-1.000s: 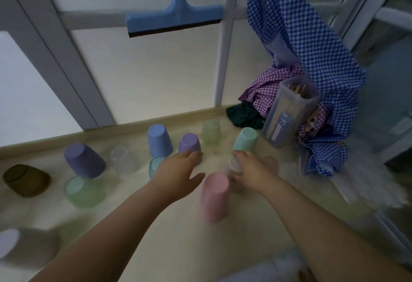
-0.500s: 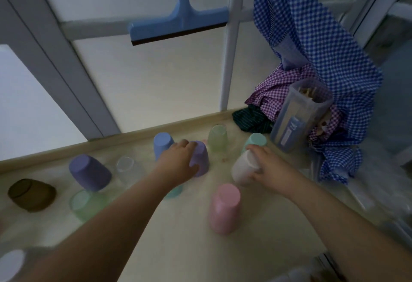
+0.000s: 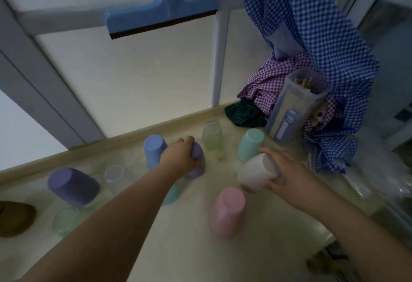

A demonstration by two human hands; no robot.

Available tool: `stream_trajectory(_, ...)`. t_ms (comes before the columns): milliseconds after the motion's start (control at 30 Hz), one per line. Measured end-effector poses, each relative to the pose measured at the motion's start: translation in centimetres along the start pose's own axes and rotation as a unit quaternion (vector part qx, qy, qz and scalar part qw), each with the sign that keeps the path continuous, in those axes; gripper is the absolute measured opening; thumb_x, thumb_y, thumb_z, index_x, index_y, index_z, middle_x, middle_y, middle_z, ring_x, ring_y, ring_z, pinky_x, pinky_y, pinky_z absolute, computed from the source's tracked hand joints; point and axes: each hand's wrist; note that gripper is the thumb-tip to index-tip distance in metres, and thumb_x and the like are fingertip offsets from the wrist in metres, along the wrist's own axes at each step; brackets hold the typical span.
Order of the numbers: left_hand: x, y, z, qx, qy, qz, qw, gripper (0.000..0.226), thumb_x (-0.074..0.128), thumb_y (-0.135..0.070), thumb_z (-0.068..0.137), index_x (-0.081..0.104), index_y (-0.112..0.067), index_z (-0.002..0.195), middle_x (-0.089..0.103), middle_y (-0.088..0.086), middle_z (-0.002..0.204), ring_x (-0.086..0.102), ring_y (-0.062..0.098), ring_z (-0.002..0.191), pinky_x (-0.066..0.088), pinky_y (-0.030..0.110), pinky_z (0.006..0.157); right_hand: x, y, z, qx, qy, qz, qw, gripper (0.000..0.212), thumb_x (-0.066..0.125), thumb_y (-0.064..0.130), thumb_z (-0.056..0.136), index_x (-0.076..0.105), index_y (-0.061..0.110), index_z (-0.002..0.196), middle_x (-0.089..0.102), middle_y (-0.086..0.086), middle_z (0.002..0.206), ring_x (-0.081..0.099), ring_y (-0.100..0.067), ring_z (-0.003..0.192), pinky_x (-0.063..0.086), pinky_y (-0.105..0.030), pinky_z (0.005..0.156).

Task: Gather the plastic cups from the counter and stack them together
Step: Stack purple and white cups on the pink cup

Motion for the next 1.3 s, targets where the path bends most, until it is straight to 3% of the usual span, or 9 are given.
stream_trajectory(167, -4.2, -1.3, -2.9, 0.033, -0.021, -0.044, 0.998, 0.07, 0.07, -0.028, 0.071, 0.034, -0.016, 0.13, 0.058, 0.013, 0.116, 0.06, 0.035, 0.1, 0.048, 0.037, 0.078, -2.9, 2.9, -0.8, -0.019, -0.022, -0.011, 1.0, 0.073, 0.069, 0.021, 0.08, 0.028, 0.029, 0.14, 0.033, 0.001, 0.144, 0.037, -0.015, 0.126, 0.028, -0.02, 0.097)
stream_trajectory(267, -7.5, -2.6, -5.3, 0.049, -0.05, -0.047, 0.996, 0.064, 0.071, -0.026, 0.069, 0.036, -0.013, 0.121, 0.06, 0.012, 0.103, 0.059, 0.034, 0.09, 0.043, 0.035, 0.07, -5.2, 5.2, -1.9, -0.02, -0.027, -0.011, 0.999, 0.075, 0.07, 0.026, 0.079, 0.027, 0.027, 0.14, 0.037, 0.0, 0.143, 0.038, -0.019, 0.128, 0.033, -0.03, 0.104)
stream_trajectory(400, -10.4, -3.6, -8.7, 0.071, -0.069, -0.017, 0.995, 0.061, 0.072, -0.029, 0.066, 0.042, -0.02, 0.118, 0.051, 0.0, 0.089, 0.048, 0.025, 0.078, 0.036, 0.029, 0.068, -6.3, 7.6, -3.4, -0.049, 0.019, -0.048, 0.997, 0.067, 0.072, 0.032, 0.074, 0.035, 0.03, 0.129, 0.049, 0.006, 0.122, 0.049, -0.017, 0.113, 0.045, -0.036, 0.095)
stream_trajectory(533, -11.2, -3.5, -11.8, 0.068, -0.07, -0.04, 0.994, 0.061, 0.072, -0.025, 0.066, 0.046, -0.023, 0.12, 0.061, 0.005, 0.098, 0.051, 0.023, 0.081, 0.039, 0.028, 0.069, -4.5, 8.9, -3.8, -0.081, 0.07, -0.08, 0.991, 0.065, 0.07, 0.028, 0.069, 0.039, 0.031, 0.126, 0.054, 0.003, 0.119, 0.052, -0.018, 0.11, 0.048, -0.037, 0.091)
stream_trajectory(667, -10.9, -3.4, -14.0, 0.063, -0.077, -0.062, 0.993, 0.063, 0.073, -0.022, 0.065, 0.048, -0.025, 0.123, 0.062, 0.008, 0.113, 0.053, 0.022, 0.089, 0.038, 0.024, 0.071, -2.0, 8.9, -3.3, -0.102, 0.11, -0.087, 0.985, 0.068, 0.069, 0.019, 0.07, 0.04, 0.023, 0.131, 0.055, -0.003, 0.126, 0.052, -0.018, 0.111, 0.041, -0.025, 0.082)
stream_trajectory(867, -10.8, -3.9, -15.9, 0.064, -0.103, -0.094, 0.988, 0.065, 0.074, -0.024, 0.068, 0.045, -0.025, 0.127, 0.059, 0.006, 0.118, 0.052, 0.022, 0.095, 0.036, 0.024, 0.074, 0.9, 7.2, -2.7, -0.073, 0.143, -0.086, 0.983, 0.064, 0.068, 0.017, 0.069, 0.04, 0.018, 0.127, 0.056, -0.006, 0.122, 0.055, -0.024, 0.11, 0.046, -0.03, 0.083)
stream_trajectory(1033, -11.6, -5.6, -17.1, 0.085, -0.137, -0.125, 0.979, 0.069, 0.076, -0.027, 0.068, 0.042, -0.025, 0.129, 0.059, 0.003, 0.116, 0.049, 0.019, 0.091, 0.039, 0.027, 0.079, 1.5, 6.0, -3.0, -0.08, 0.12, -0.066, 0.987, 0.079, 0.069, 0.019, 0.066, 0.033, 0.019, 0.137, 0.054, -0.005, 0.132, 0.052, -0.021, 0.12, 0.044, -0.033, 0.1)
stream_trajectory(1167, -12.4, -7.7, -17.5, 0.111, -0.149, -0.12, 0.975, 0.063, 0.075, -0.031, 0.068, 0.045, -0.026, 0.123, 0.06, 0.0, 0.111, 0.052, 0.02, 0.091, 0.042, 0.029, 0.078, 0.2, 5.0, -3.7, -0.077, 0.112, -0.082, 0.987, 0.084, 0.073, 0.037, 0.068, 0.031, 0.023, 0.14, 0.045, 0.004, 0.14, 0.045, -0.016, 0.127, 0.035, -0.024, 0.099)
stream_trajectory(1300, -11.3, -9.4, -17.2, 0.129, -0.131, -0.1, 0.978, 0.064, 0.075, -0.034, 0.068, 0.045, -0.024, 0.123, 0.061, 0.002, 0.111, 0.053, 0.021, 0.091, 0.044, 0.03, 0.077, -1.2, 3.6, -4.4, -0.047, 0.07, -0.09, 0.992, 0.088, 0.058, 0.065, 0.05, 0.038, 0.036, 0.13, 0.053, 0.013, 0.126, 0.054, -0.015, 0.116, 0.043, -0.047, 0.1)
Point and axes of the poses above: each hand's wrist, its own z-axis towards the middle knuckle, its own x-axis out of the palm, y = z × x
